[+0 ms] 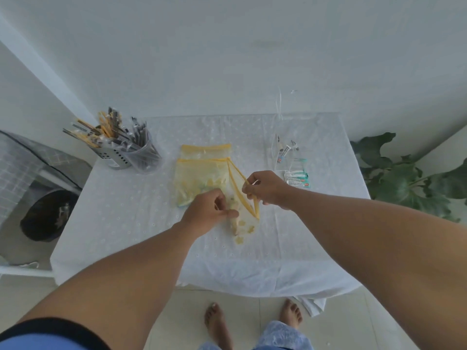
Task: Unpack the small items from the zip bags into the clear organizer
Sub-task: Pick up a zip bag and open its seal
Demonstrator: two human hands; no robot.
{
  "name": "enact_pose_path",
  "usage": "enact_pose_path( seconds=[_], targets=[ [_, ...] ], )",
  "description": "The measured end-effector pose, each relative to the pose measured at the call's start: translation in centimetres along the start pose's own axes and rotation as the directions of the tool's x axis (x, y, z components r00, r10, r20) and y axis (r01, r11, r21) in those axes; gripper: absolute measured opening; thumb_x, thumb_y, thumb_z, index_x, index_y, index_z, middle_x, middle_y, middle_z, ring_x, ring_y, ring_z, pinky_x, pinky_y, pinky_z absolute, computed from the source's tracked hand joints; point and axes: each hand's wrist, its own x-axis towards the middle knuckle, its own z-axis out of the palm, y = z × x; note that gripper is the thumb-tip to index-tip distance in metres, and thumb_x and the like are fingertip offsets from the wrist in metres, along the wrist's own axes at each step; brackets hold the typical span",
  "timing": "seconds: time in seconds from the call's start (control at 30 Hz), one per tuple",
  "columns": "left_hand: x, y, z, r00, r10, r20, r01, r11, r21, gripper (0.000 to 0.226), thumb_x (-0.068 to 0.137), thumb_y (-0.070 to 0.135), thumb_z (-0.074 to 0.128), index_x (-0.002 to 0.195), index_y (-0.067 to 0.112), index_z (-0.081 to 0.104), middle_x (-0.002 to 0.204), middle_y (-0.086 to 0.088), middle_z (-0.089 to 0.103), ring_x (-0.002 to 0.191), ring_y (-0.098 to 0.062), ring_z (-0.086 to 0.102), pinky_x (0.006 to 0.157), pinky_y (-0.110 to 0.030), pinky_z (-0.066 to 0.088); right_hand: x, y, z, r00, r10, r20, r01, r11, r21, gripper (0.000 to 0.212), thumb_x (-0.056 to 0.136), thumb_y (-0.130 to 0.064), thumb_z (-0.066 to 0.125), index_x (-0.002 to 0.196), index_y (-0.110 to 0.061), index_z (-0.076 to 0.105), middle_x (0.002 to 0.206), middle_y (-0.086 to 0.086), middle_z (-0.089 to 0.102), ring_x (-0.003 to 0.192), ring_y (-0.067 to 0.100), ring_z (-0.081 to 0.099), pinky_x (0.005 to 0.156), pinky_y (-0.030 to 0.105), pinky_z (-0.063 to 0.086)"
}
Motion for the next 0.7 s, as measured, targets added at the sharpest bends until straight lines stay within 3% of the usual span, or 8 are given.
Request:
enact_pose_path(
  seconds=[0.1,0.23,0.47,0.7],
  targets=[
    [0.7,1.8,-0.4,0.994,0.005,-0.113,-0.015,0.996,-0.091,0.065,0.055,0.051,0.093,0.103,0.027,0.058,0.095,0.010,0.066,0.073,-0.011,0.062,0.067,-0.028,0.054,-0.1,-0.2,-0.3,0.999,-0.035,-0.002,0.035,0.999,-0.004,0.007,0.090,-0.018,0.072,0.087,-0.011,0.069,0.074,0.004,0.073,0.061,0.014,0.056,0.051,0.024,0.041],
    [1.5,3.9,0.7,0.994,0.045,-0.103,-0.064,0.980,-0.190,0.092,0.052,0.050,0.095,0.132,0.028,0.055,0.111,0.016,0.067,0.081,-0.005,0.069,0.074,-0.029,0.060,0.0,-0.8,-0.4,0.997,-0.072,-0.022,0.071,0.997,-0.028,0.012,0.090,-0.016,0.069,0.079,-0.014,0.064,0.073,0.008,0.073,0.059,0.015,0.060,0.052,0.026,0.045],
    [1.4,3.8,2.9,0.992,0.077,-0.097,-0.100,0.959,-0.265,0.049,0.068,0.017,0.090,0.112,0.011,0.071,0.090,0.002,0.079,0.081,-0.013,0.076,0.084,-0.046,0.060,-0.6,0.4,-0.7,0.999,-0.029,-0.026,0.027,0.996,-0.081,0.017,0.092,-0.020,0.070,0.079,-0.017,0.059,0.076,0.004,0.070,0.067,0.017,0.065,0.054,0.027,0.054],
    [1.0,4.2,3.4,0.973,0.112,-0.200,-0.154,0.966,-0.209,0.035,0.066,0.026,0.092,0.093,0.013,0.074,0.080,0.007,0.077,0.074,-0.003,0.073,0.074,-0.035,0.062,-1.2,0.6,-0.6,0.992,-0.102,-0.073,0.095,0.991,-0.092,0.021,0.088,-0.016,0.072,0.073,-0.017,0.058,0.068,0.003,0.065,0.060,0.017,0.061,0.051,0.028,0.053]
  ],
)
